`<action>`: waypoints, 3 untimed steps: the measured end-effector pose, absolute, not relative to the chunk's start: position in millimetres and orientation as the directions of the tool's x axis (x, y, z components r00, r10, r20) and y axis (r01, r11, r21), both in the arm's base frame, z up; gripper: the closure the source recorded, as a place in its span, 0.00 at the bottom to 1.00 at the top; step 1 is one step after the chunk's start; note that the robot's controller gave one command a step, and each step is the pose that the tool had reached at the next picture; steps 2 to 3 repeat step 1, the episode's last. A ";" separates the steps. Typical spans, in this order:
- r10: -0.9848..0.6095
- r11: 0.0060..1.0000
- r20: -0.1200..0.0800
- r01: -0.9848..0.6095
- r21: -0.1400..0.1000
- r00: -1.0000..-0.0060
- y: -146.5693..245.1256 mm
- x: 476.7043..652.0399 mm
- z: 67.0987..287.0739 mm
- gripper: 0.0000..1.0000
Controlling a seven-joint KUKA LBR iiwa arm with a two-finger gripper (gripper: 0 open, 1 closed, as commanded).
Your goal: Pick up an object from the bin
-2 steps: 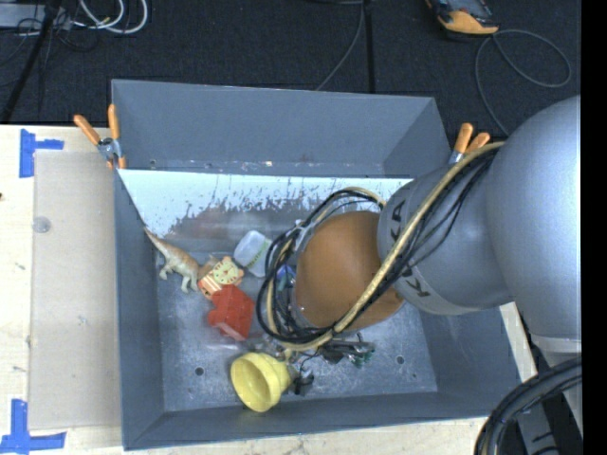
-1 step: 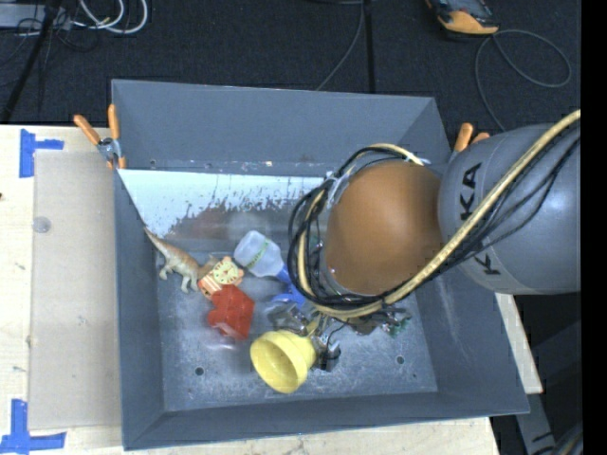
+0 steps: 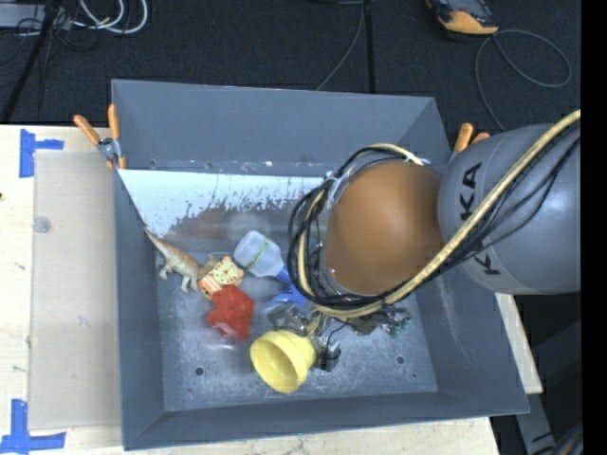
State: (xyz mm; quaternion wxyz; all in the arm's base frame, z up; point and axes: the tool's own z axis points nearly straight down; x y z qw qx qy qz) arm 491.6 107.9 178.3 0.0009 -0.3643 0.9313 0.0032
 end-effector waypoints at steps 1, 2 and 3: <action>-0.646 0.763 -0.004 -0.646 0.006 -0.763 113.6 488.9 239.7 1.00; -0.646 0.763 -0.004 -0.646 0.006 -0.763 113.6 488.9 239.7 1.00; -0.646 0.763 -0.004 -0.646 0.006 -0.763 113.6 488.9 239.7 1.00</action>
Offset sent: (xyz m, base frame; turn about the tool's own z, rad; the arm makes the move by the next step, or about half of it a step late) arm 0.0000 0.0000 0.0000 0.0000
